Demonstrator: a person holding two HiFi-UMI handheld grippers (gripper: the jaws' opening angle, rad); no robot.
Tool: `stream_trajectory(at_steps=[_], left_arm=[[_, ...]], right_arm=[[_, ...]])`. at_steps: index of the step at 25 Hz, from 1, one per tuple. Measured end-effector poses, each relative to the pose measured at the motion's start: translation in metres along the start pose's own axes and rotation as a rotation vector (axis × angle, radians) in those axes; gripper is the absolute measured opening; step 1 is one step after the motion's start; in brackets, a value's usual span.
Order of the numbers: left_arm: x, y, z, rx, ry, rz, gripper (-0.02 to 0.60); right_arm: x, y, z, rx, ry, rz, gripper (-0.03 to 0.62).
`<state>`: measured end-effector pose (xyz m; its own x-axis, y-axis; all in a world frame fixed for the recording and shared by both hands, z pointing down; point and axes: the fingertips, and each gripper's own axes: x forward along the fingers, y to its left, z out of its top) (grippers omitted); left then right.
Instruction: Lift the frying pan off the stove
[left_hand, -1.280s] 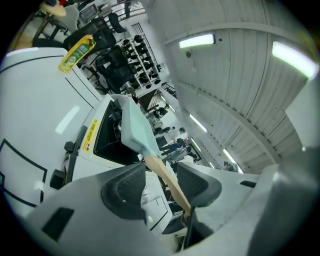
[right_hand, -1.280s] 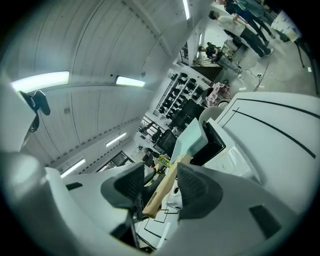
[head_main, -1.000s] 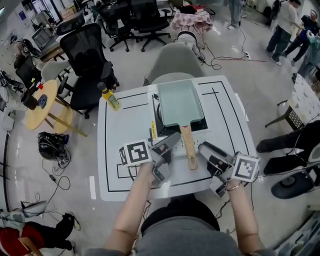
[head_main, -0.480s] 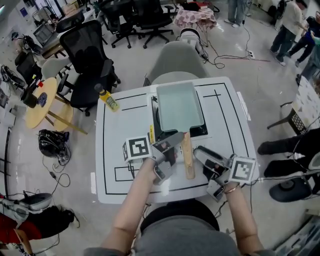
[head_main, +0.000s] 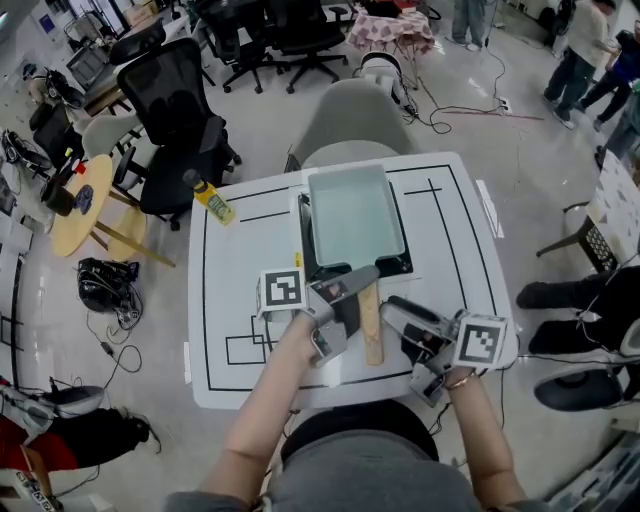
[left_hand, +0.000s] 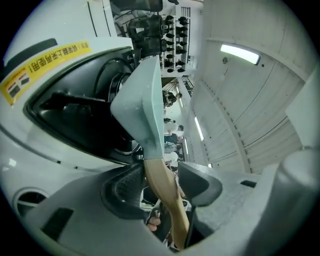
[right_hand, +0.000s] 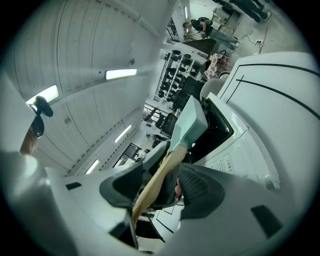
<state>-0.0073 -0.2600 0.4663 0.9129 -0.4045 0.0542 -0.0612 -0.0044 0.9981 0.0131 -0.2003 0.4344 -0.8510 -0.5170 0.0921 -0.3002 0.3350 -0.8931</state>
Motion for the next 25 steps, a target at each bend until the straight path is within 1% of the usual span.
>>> stream_trajectory(at_steps=[2,6,14,16,18,25], left_arm=[[0.004,0.0,-0.001,-0.009,0.019,0.0,0.195],[0.011,-0.003,0.001,-0.026,0.03,-0.022,0.195],[0.016,0.0,0.004,-0.044,0.052,-0.005,0.193],[0.016,0.001,0.003,-0.056,0.054,-0.001,0.184],[0.017,0.002,0.003,-0.066,0.055,0.0,0.161],[0.019,0.002,0.003,-0.08,0.053,-0.003,0.158]], right_arm=[[0.0,0.0,0.001,0.003,0.006,0.008,0.222],[-0.001,0.002,0.001,0.02,0.022,0.028,0.222],[0.003,0.005,-0.003,0.082,0.085,0.09,0.219],[0.004,0.005,-0.005,0.097,0.104,0.101,0.219],[0.006,0.006,-0.006,0.112,0.125,0.117,0.219],[0.011,0.004,-0.009,0.193,0.189,0.166,0.221]])
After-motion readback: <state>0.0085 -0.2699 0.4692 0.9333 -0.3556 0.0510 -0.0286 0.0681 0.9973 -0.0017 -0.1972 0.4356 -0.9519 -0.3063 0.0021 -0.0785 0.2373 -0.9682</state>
